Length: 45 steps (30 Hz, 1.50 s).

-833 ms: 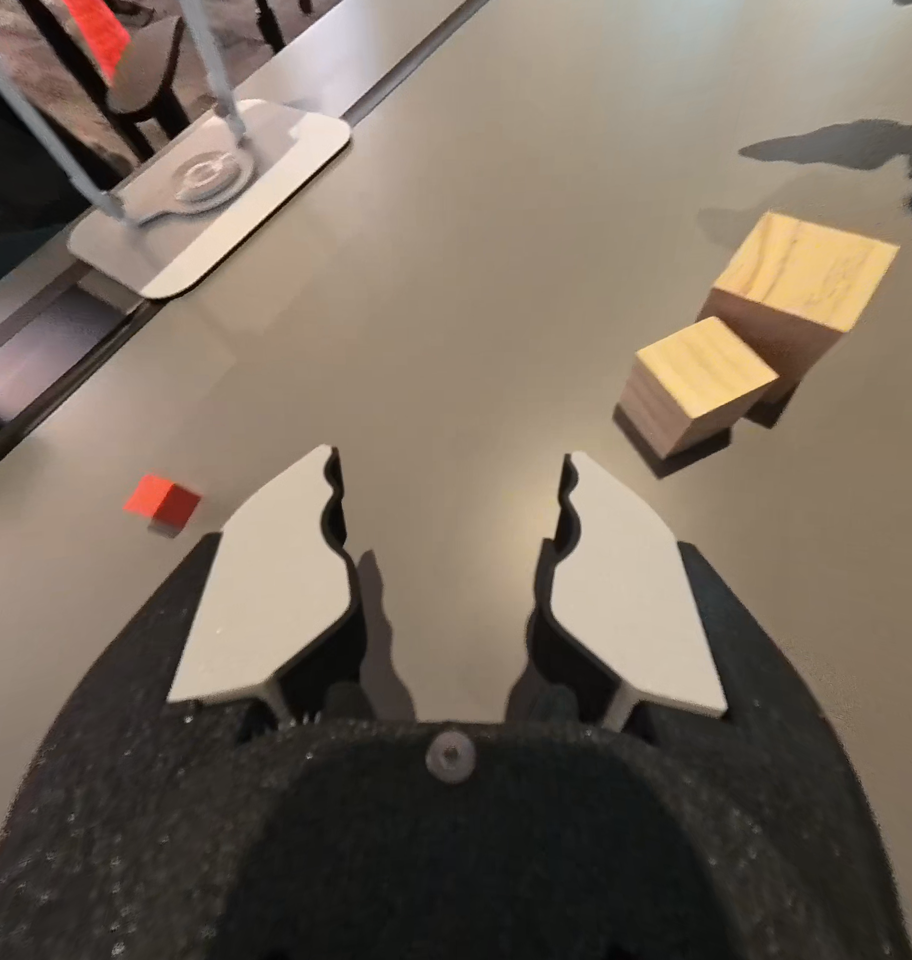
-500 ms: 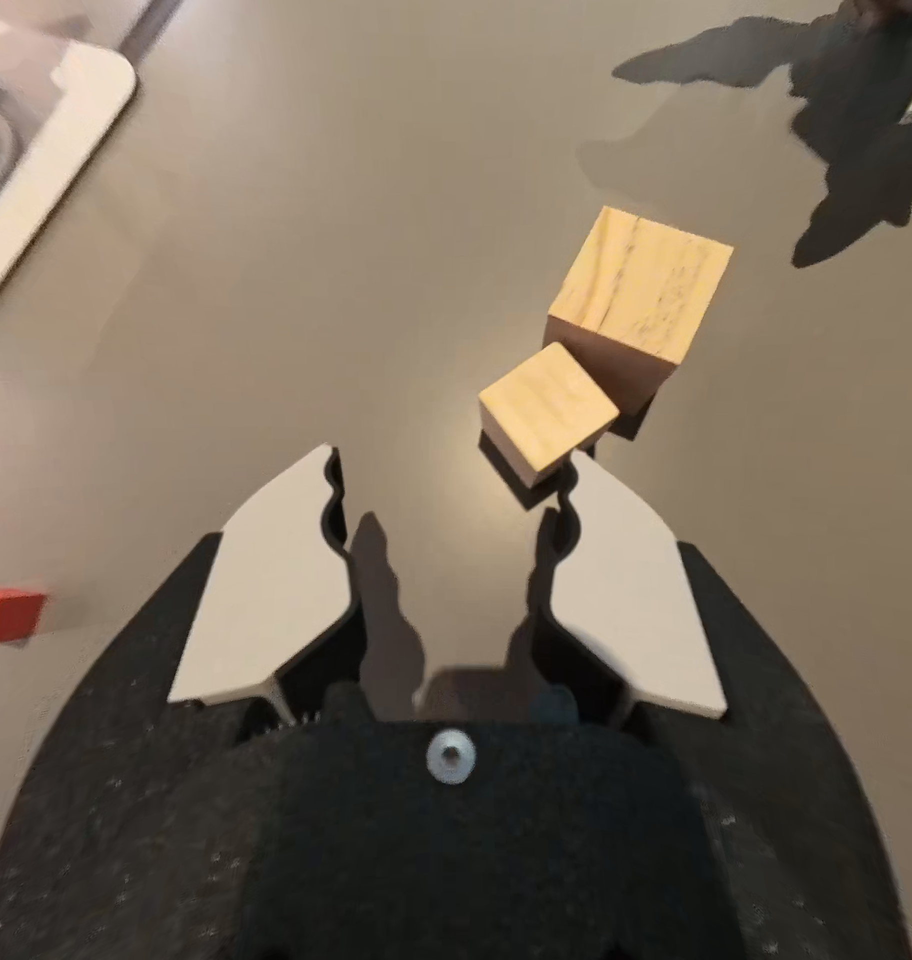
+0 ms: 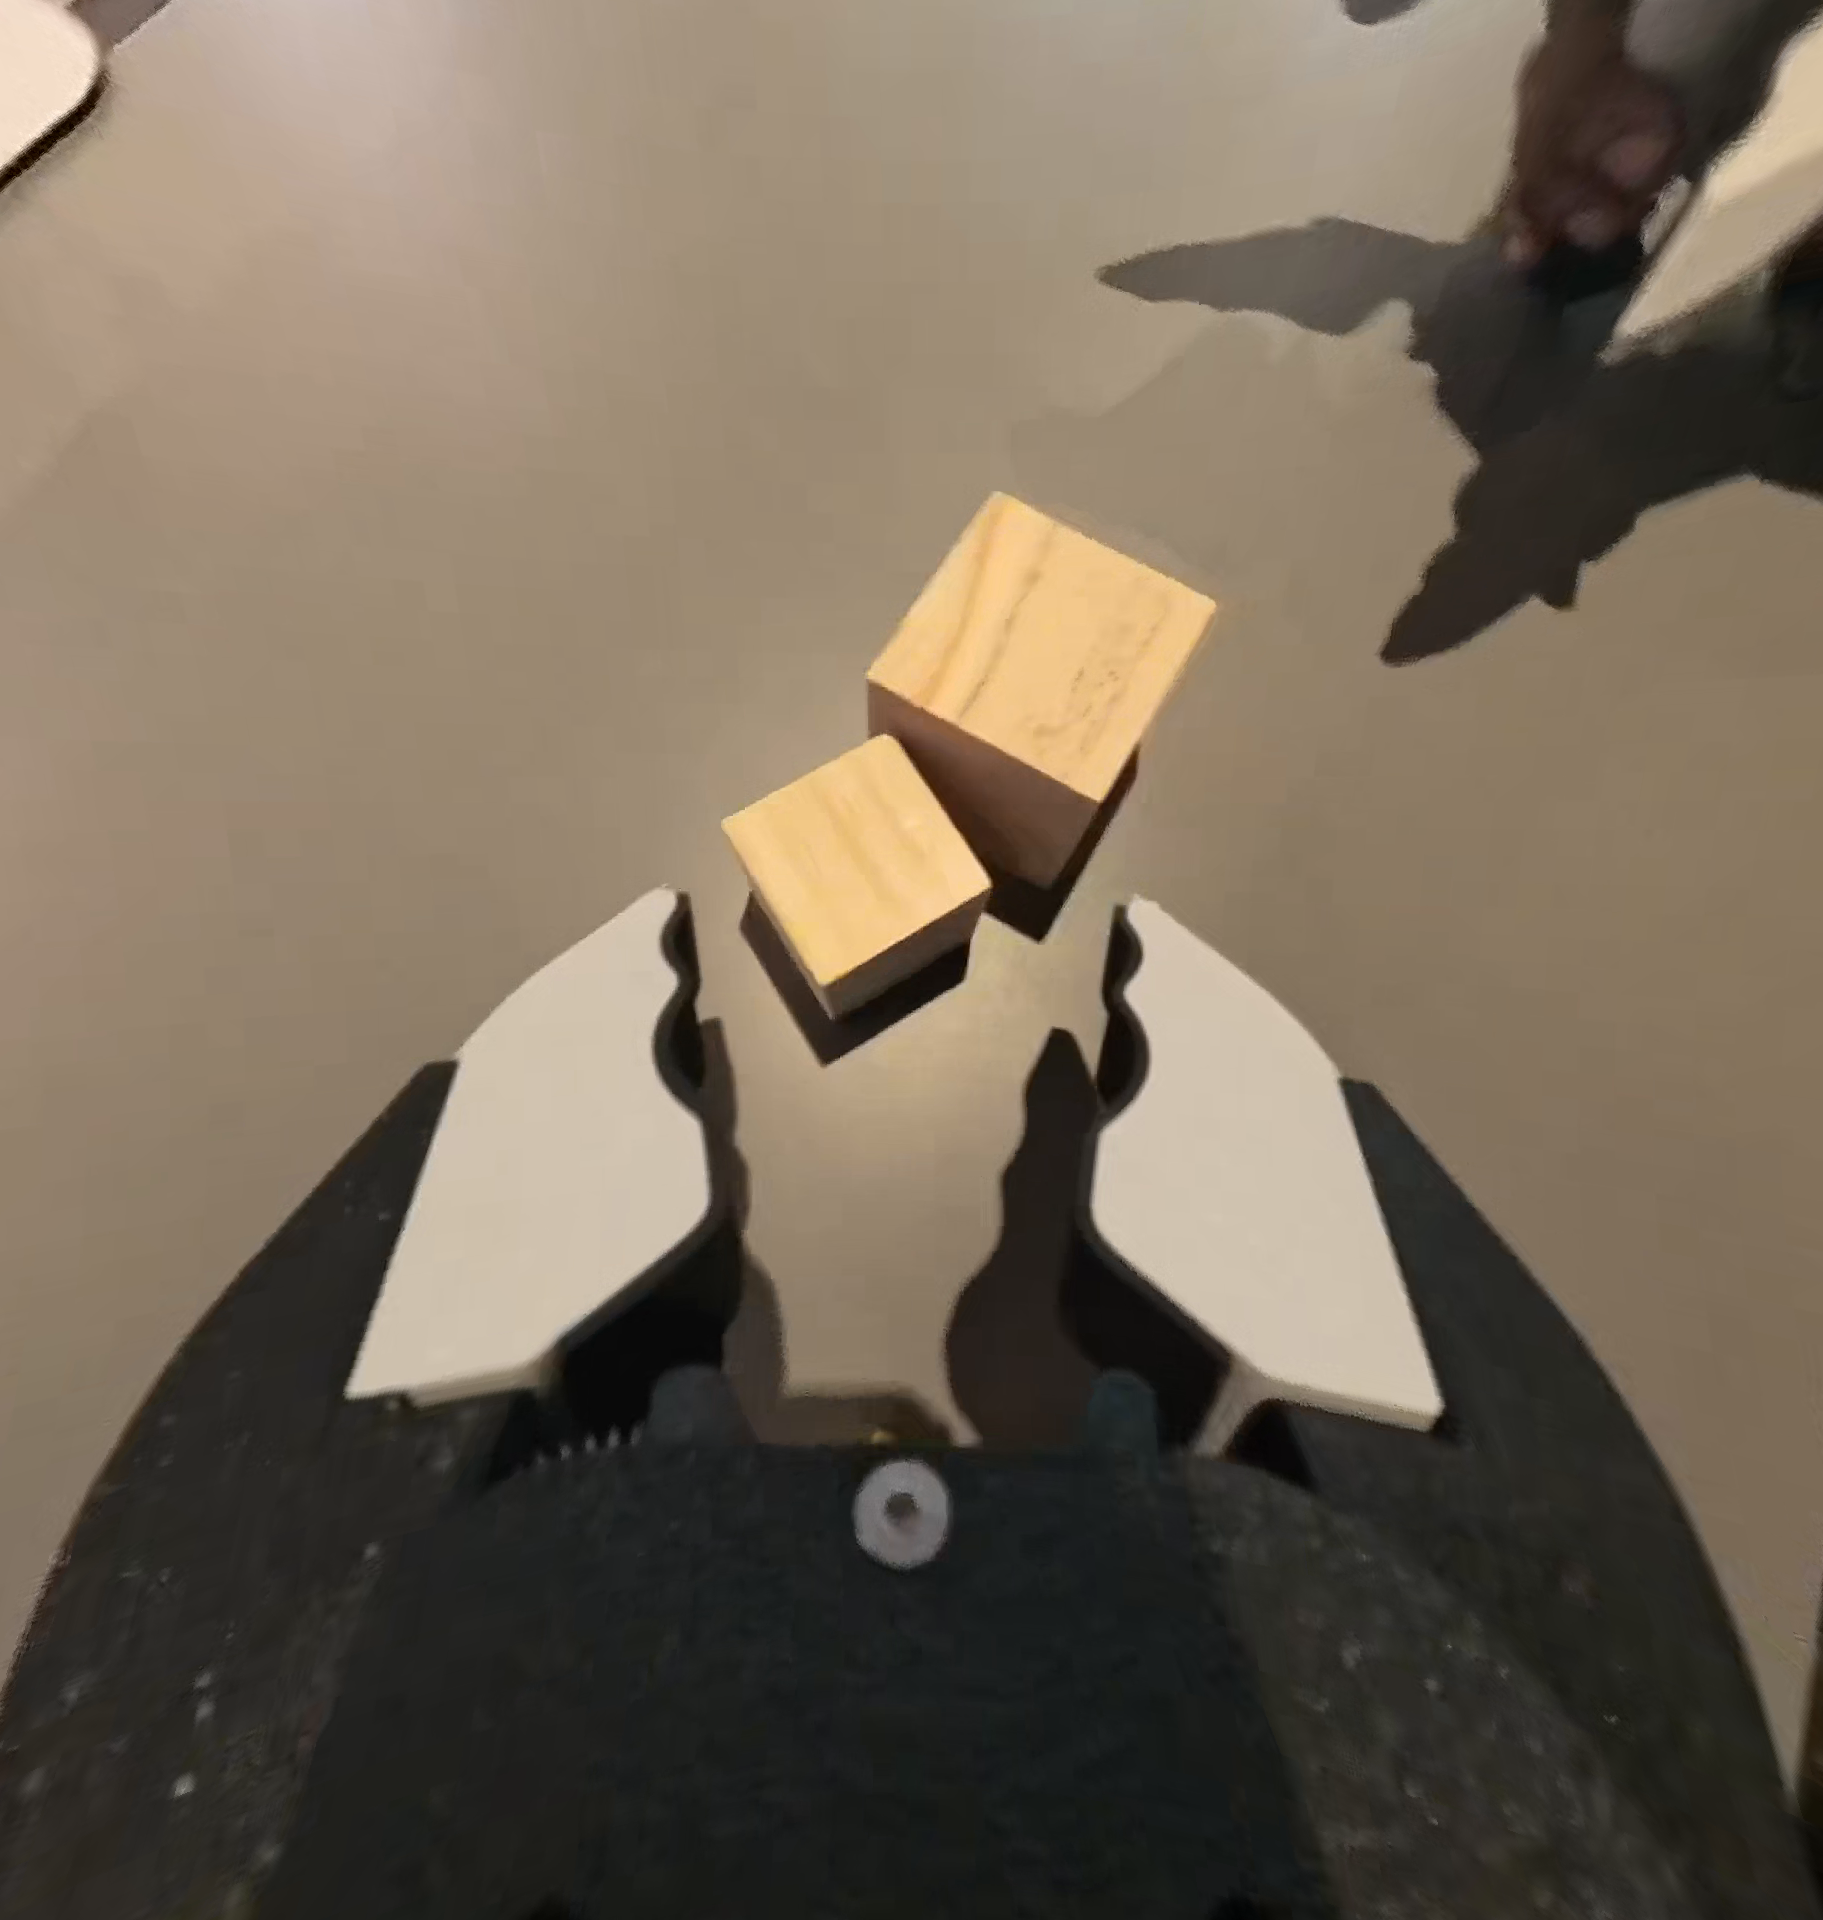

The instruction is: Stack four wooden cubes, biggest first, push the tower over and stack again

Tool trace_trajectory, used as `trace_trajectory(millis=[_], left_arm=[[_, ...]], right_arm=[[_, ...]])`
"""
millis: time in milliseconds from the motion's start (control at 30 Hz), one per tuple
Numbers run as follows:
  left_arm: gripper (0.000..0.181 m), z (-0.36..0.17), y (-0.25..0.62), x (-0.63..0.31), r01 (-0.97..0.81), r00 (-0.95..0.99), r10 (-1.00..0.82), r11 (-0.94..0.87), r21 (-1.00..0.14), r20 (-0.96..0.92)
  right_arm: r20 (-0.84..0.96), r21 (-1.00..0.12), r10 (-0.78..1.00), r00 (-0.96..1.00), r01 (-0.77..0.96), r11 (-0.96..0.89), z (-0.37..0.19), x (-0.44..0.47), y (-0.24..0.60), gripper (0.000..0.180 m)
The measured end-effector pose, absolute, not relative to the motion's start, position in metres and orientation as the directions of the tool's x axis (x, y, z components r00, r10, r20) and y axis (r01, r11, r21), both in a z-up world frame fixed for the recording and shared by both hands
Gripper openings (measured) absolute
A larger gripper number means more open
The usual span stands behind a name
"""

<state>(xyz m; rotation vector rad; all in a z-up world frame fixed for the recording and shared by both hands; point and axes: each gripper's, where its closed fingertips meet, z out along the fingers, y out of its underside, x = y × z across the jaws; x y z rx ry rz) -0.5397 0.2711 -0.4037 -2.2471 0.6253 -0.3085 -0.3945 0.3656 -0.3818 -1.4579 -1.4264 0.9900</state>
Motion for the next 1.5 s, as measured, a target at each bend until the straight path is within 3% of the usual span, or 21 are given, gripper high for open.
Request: trace_trajectory(millis=[33, 133, 300, 567, 1133, 1500], left_arm=[[0.077, -0.403, 0.271, -0.538, -0.407, 0.811, -0.585, -0.551, -0.729, -0.011], [0.077, -0.399, 0.275, -0.547, -0.593, 0.664, -0.738, -0.419, -0.688, -0.122], [0.078, -0.381, 0.277, -0.542, -0.654, 0.363, -0.93, -0.214, -0.725, -0.052], [0.074, -0.403, 0.28, -0.538, -0.741, 0.069, -0.998, -0.054, -0.669, 0.004], [0.059, -0.428, 0.281, -0.536, -0.729, 0.064, -0.998, -0.035, -0.684, -0.017], [0.047, -0.438, 0.286, -0.534, -0.727, 0.13, -0.991, -0.124, -0.675, 0.043]], right_arm=[[0.02, -0.945, 0.999, 0.029, 0.328, 0.009, -0.381, -0.395, 0.364, 0.141], [0.031, -0.945, 0.999, 0.013, 0.327, 0.026, -0.379, -0.395, 0.36, 0.141], [0.038, -0.951, 0.999, -0.002, 0.308, 0.037, -0.373, -0.392, 0.354, 0.141], [0.032, -0.95, 0.999, 0.012, 0.312, 0.027, -0.373, -0.385, 0.351, 0.14], [0.018, -0.948, 1.0, -0.01, 0.318, 0.021, -0.379, -0.396, 0.346, 0.138], [0.023, -0.953, 1.0, -0.016, 0.302, 0.026, -0.374, -0.397, 0.343, 0.135]])
